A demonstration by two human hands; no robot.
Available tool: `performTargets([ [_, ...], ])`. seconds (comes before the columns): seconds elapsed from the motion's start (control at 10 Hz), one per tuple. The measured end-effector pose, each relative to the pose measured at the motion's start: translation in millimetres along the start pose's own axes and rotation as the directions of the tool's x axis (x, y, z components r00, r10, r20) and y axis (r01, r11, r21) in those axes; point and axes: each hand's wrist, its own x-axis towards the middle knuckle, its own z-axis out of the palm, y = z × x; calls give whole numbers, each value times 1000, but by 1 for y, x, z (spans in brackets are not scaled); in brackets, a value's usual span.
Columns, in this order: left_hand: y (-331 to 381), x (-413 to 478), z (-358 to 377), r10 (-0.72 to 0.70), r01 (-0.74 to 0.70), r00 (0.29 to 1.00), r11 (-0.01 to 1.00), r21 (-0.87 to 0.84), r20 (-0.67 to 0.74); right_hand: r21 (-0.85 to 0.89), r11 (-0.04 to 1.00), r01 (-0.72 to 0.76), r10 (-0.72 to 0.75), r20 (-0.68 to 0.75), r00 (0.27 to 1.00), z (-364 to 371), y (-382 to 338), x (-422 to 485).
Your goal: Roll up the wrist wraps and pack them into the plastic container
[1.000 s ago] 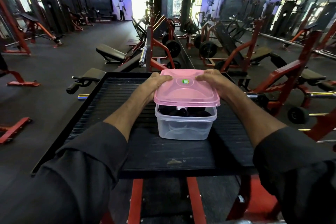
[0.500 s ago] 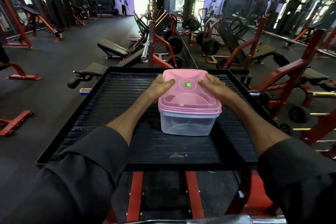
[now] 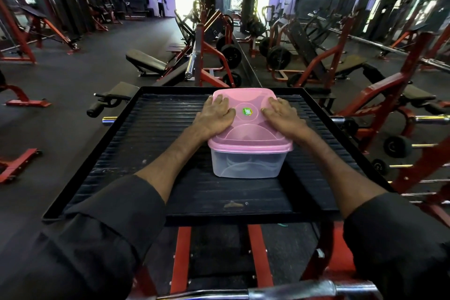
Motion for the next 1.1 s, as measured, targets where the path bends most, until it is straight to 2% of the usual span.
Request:
performTargets([
  [0.1, -4, 2, -6, 10, -12, 999, 1000, 27, 53, 171, 985, 9, -13, 25, 1000, -1, 2, 3],
  [0.2, -11, 2, -12, 20, -22, 999, 999, 46, 44, 204, 979, 21, -27, 25, 999, 4, -8, 6],
  [0.3, -35, 3, -31, -17, 24, 999, 989, 147, -46, 207, 978, 31, -37, 25, 999, 20, -37, 17],
  [0.4, -42, -2, -40, -91, 97, 995, 977, 191, -41, 68, 997, 20, -23, 48, 999, 25, -54, 22],
  [0.5, -41, -5, -37, -86, 78, 996, 982, 172, 37, -266, 963, 44, -44, 8, 999, 20, -68, 26],
  [0.6, -42, -1, -25, -84, 64, 991, 981, 185, 101, -318, 946, 66, -58, 34, 998, 20, -71, 25],
  [0.7, -48, 11, -17, -73, 42, 988, 974, 221, 137, -293, 955, 38, -2, 123, 992, 23, -70, 24],
  [1.0, -50, 13, -17, -69, 36, 988, 974, 225, 140, -184, 983, 30, -12, 99, 995, 24, -66, 20],
  [1.1, -54, 18, -13, -67, 36, 987, 978, 204, 148, -63, 991, 119, -125, -100, 987, 20, -60, 20],
])
